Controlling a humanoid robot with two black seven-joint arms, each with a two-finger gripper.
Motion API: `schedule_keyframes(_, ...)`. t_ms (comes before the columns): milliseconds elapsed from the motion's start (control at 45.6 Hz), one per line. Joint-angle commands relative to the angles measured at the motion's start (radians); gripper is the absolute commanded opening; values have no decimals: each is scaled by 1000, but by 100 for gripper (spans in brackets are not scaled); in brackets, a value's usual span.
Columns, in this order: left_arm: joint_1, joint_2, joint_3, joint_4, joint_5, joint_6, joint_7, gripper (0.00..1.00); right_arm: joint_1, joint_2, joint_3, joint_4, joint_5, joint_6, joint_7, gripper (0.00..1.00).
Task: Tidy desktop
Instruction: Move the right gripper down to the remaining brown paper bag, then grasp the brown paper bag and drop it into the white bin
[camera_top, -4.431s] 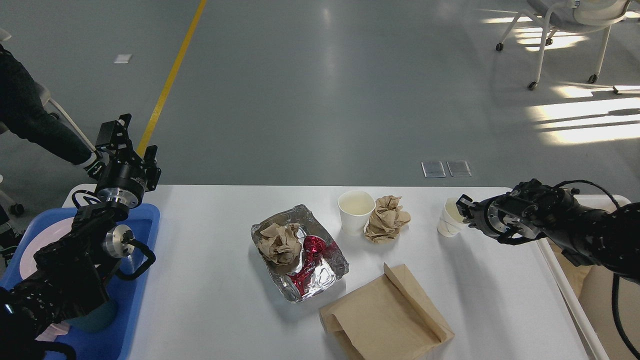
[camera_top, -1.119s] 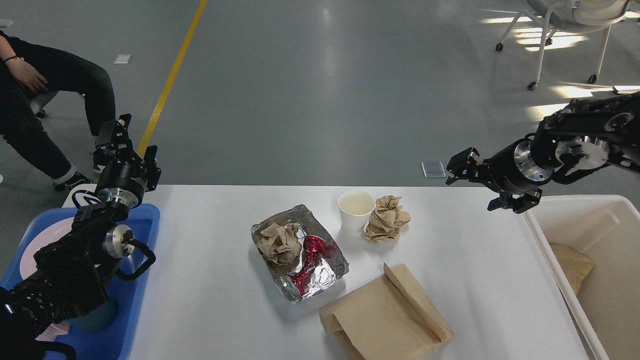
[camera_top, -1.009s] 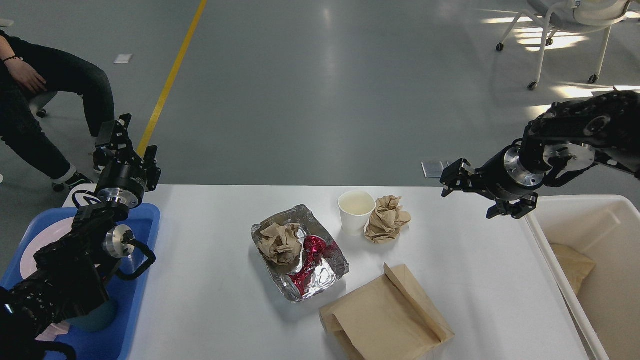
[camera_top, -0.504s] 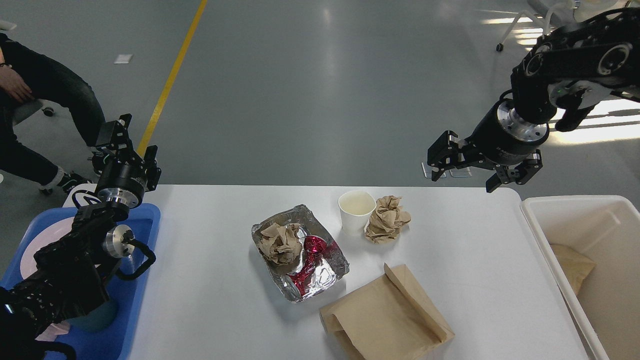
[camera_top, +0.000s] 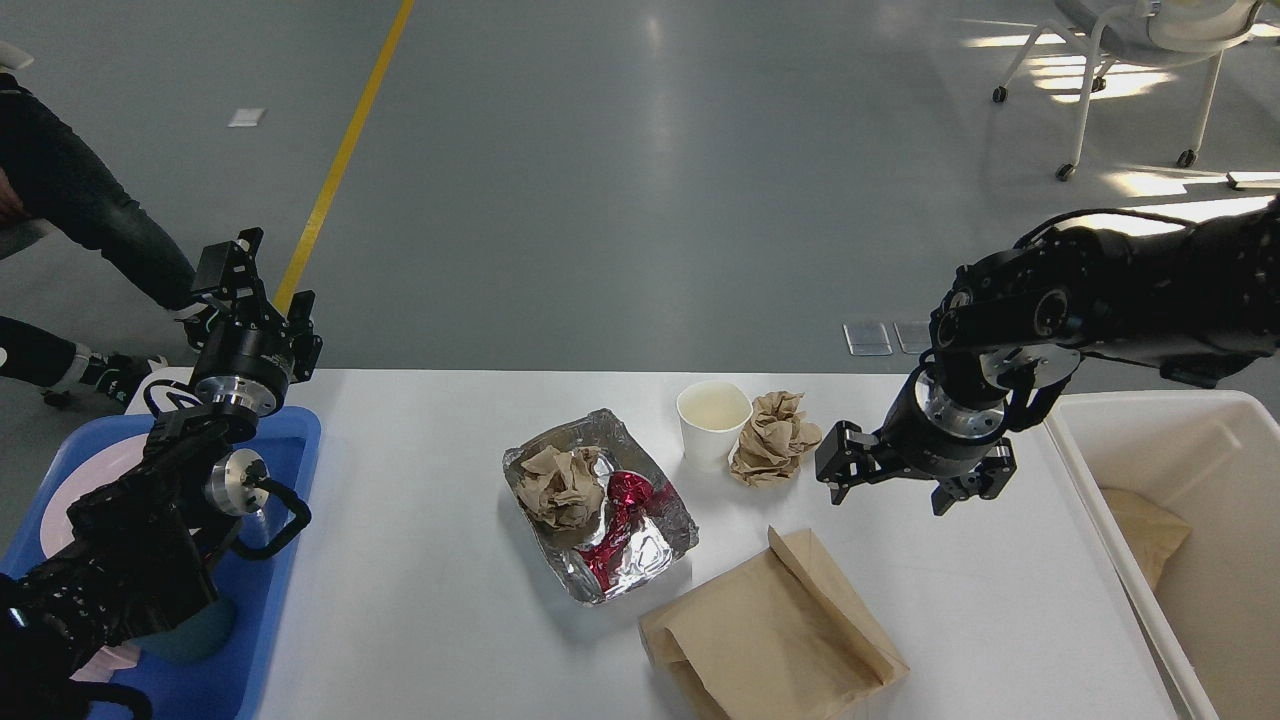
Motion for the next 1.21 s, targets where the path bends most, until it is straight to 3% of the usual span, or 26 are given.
schedule_keyframes(0, 0, 0, 0, 0, 0, 0, 0, 97, -70, 25, 61, -5, -121, -16, 1, 100)
schedule_keyframes(439, 0, 0, 0, 0, 0, 0, 0, 97, -245, 131, 99, -126, -287, -25, 1, 100)
schedule_keyframes(614, 0, 0, 0, 0, 0, 0, 0, 97, -325, 128, 96, -166, -292, -141, 1, 97)
schedule_keyframes(680, 0, -1, 0, 0, 0, 0, 0, 97, -334, 125, 98, -163, -292, -189, 2, 81)
schedule_keyframes(812, 0, -1, 0, 0, 0, 0, 0, 97, -342, 117, 90, -157, -292, -203, 2, 30)
schedule_keyframes(877, 0, 0, 0, 0, 0, 0, 0, 97, -346, 111, 87, -158, -292, -204, 2, 15)
schedule_keyframes(1009, 0, 0, 0, 0, 0, 0, 0, 97, -362, 99, 87, -166, -292, -218, 4, 0)
schedule_keyframes(1184, 0, -1, 0, 0, 0, 0, 0, 97, -357, 53, 102, -155, -290, -218, 7, 0)
